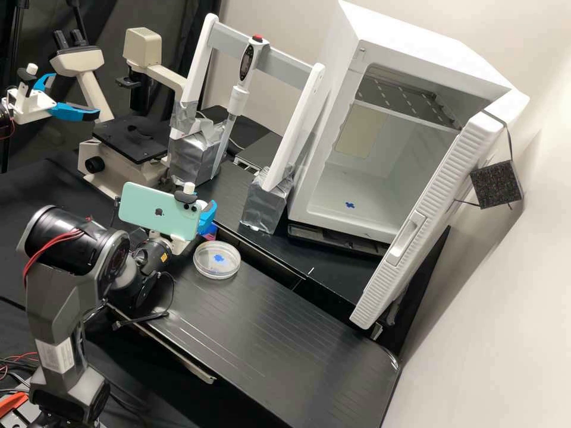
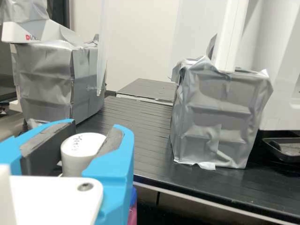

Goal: Close the bottle

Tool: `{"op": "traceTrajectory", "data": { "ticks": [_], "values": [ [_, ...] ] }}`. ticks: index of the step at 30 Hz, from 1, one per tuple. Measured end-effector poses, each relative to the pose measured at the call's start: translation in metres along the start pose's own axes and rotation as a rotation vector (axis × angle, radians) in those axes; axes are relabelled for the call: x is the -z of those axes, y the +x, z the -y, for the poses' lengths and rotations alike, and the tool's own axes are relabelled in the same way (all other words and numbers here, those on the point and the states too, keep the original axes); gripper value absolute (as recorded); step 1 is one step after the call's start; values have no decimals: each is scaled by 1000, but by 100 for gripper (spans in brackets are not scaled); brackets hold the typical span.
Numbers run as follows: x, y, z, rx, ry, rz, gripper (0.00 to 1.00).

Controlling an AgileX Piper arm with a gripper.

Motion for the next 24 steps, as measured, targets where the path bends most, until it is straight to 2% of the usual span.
{"op": "traceTrajectory", "data": {
  "ticks": [7, 8, 24],
  "values": [
    [0, 0, 0, 0, 0, 0, 0],
    [0, 0, 0, 0, 0, 0, 100],
    [-4, -9, 3, 17, -1, 15, 100]
  ]
}}
